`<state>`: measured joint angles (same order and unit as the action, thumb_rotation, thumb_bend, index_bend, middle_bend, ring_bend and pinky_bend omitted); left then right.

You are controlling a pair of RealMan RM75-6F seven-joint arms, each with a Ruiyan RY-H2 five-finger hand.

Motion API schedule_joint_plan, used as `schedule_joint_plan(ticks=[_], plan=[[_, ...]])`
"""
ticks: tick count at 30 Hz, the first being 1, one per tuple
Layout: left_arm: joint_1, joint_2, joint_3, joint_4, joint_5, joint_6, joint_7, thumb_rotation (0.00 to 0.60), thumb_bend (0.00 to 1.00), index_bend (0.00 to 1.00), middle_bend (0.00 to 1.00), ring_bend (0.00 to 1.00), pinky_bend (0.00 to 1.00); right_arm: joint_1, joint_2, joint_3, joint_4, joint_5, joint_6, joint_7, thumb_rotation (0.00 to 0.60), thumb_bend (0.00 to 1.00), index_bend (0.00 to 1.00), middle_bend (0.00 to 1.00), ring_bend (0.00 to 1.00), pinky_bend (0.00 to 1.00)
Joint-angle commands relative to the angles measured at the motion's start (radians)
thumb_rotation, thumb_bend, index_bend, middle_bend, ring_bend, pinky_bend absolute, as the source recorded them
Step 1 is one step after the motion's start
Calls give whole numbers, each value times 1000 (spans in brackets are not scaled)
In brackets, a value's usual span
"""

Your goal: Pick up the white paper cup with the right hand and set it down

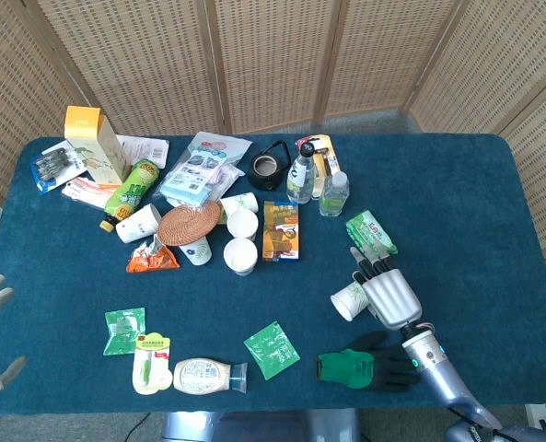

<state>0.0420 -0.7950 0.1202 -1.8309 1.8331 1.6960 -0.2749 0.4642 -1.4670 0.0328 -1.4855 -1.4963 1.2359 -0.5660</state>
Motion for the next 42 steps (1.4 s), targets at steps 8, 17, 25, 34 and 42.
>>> schedule_joint_plan(ticks=[8,17,25,34,42], plan=[[0,0,-1,1,-3,1,-3,600,333,0,0,0,0,-21,-77,5,157,-100,114,-127,600,284,438,0,0,0],[1,2,1,3,-1,4,-7,600,333,0,0,0,0,-34,-132,6,269,-163,183,-271,600,300,430,0,0,0],[0,1,1,2,1,1,-5,600,332,0,0,0,0,-43,-166,2,358,-209,214,-405,600,321,423,0,0,0],[-1,3,3,4,3,1,-12,600,333,0,0,0,0,-51,-202,-9,441,-256,245,-507,600,348,421,0,0,0],[-2,4,3,5,4,0,-14,600,332,0,0,0,0,-49,-239,-13,534,-297,272,-539,600,380,420,0,0,0]])
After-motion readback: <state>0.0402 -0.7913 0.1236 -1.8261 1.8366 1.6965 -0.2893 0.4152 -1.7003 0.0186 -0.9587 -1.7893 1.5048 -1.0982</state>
